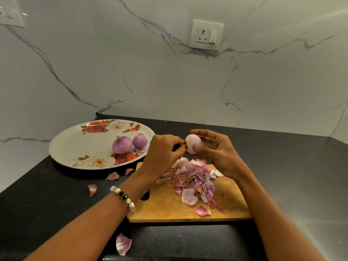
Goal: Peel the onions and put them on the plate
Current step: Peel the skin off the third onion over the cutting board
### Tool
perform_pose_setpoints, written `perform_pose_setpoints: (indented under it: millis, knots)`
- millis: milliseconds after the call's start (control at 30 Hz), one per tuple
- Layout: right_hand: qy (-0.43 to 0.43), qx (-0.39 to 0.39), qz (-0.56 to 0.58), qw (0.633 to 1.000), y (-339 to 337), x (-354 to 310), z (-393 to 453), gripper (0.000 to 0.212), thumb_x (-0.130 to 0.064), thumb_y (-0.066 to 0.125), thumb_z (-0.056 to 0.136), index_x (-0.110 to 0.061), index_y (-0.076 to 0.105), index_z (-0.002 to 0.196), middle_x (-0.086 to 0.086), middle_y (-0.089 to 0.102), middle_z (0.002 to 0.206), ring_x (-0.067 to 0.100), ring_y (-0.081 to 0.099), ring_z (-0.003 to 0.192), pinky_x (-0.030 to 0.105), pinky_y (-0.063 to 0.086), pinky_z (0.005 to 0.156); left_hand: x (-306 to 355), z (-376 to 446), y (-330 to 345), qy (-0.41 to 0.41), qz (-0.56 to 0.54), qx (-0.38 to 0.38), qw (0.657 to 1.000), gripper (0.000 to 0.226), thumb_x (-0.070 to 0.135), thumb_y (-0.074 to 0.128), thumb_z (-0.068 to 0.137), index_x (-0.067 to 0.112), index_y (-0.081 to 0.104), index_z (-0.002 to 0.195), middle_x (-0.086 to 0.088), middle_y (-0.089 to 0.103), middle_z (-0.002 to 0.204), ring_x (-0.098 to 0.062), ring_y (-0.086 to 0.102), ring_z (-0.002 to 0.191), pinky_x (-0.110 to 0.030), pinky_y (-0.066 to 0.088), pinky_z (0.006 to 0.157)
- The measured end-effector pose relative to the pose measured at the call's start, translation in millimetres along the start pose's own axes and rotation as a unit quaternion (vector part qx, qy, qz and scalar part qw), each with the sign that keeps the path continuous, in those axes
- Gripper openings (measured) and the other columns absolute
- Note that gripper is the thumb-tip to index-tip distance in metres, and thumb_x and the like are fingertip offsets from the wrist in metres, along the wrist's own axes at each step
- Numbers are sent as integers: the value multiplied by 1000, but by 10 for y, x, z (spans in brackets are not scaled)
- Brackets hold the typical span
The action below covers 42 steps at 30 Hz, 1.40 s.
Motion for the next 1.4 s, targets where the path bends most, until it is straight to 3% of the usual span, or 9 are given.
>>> perform_pose_setpoints:
  millis: [300,467,633,733,933,1167,1233,1300,1400]
  knots:
    - [3,-13,-18,1000,0,0,-5,48,-21,75,74,-14,64,120,8,69,115,29,69,105,43,61,82,29,-54,95,63,141,-13,988,17,16,77,72,1,69,76,-10,67,64,-18,61,50,-18,45,53]
    - [-2,-25,5,1000,-22,-9,-11,43,-16,72,76,-15,65,119,11,68,117,30,70,104,41,61,81,28,15,-5,-26,29,26,999,10,14,69,84,5,73,87,-6,71,74,-7,58,60,-5,43,57]
    - [-2,-9,0,1000,-42,0,6,39,-17,70,79,-15,65,118,10,68,117,28,70,103,36,61,78,13,58,-62,-80,-1,46,996,22,30,61,90,12,72,93,1,71,80,-7,62,65,-9,48,57]
    - [-5,-14,-5,1000,-42,13,9,42,-18,71,79,-13,64,120,12,68,117,29,70,104,40,61,81,15,48,-39,-48,-28,11,998,24,22,70,83,11,72,104,-1,73,93,-4,61,75,-3,46,66]
    - [-1,5,-13,1000,6,33,7,41,-19,72,78,-14,66,119,11,69,116,28,70,103,37,61,78,-6,-7,17,16,32,19,999,17,15,74,80,5,74,92,-8,73,80,-8,61,67,-3,40,66]
    - [15,39,-9,999,142,57,-6,43,-22,72,76,-15,65,118,7,70,114,24,70,103,33,61,80,-33,-58,83,103,231,6,968,26,25,79,72,4,65,73,-9,62,61,-16,56,45,-19,47,44]
    - [20,43,8,999,159,45,-22,44,-22,72,76,-13,65,119,9,70,114,25,71,103,35,61,80,-16,-46,63,75,201,-12,977,23,26,70,81,5,63,77,-8,61,67,-14,54,50,-17,43,46]
    - [29,39,59,997,158,25,-38,43,-20,71,77,-8,65,119,13,71,114,29,71,102,39,61,80,18,-11,8,-17,91,-28,995,14,19,62,89,7,58,83,-6,60,75,-13,53,61,-16,42,52]
    - [50,40,153,986,109,-18,-53,41,-14,68,79,-1,64,118,18,71,113,36,70,103,41,62,79,3,7,-86,-149,-24,-54,987,6,13,53,93,10,57,90,-2,59,79,-10,56,67,-17,47,57]
Point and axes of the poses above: each hand's wrist, its own z-axis towards the middle knuckle, its own y-axis out of the palm, x = y × z, the point moved 1 cm from there along z, towards the middle knuckle
